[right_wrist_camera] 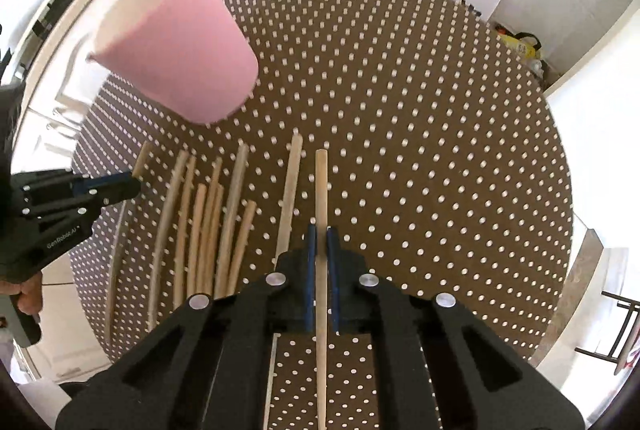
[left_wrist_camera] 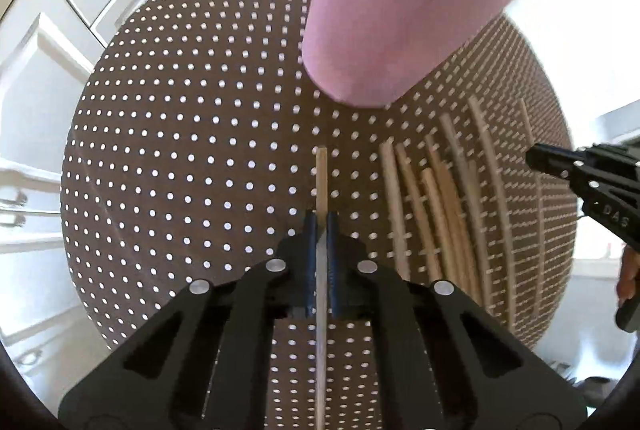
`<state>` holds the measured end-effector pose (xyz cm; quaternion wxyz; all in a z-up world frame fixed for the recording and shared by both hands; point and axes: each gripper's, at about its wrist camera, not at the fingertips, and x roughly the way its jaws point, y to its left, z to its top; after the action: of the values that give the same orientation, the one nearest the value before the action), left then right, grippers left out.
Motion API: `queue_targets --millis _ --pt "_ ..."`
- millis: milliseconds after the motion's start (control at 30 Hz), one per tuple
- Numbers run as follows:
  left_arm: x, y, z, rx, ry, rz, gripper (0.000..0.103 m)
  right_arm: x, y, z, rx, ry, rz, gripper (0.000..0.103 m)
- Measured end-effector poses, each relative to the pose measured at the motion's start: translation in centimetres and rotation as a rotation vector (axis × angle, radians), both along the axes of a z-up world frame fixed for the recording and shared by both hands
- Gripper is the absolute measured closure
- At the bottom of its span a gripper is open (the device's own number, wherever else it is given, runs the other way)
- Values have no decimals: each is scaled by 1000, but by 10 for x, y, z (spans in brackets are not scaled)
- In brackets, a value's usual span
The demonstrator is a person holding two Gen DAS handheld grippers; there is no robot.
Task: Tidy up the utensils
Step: 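Close the left gripper on one wooden stick while the right gripper grasps another, then lift the left gripper's stick over the pink cup while the right gripper carries its stick there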
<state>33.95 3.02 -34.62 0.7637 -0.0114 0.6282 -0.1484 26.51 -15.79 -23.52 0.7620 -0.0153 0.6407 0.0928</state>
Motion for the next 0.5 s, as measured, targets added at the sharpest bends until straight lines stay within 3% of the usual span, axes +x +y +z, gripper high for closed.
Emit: queue_targets --millis 300,500 --pt "-20 34 67 -142 -128 70 98 -16 -14 95 85 -145 -38 98" --pt "-53 48 126 -206 -232 42 98 -23 -8 144 139 -259 -28 98"
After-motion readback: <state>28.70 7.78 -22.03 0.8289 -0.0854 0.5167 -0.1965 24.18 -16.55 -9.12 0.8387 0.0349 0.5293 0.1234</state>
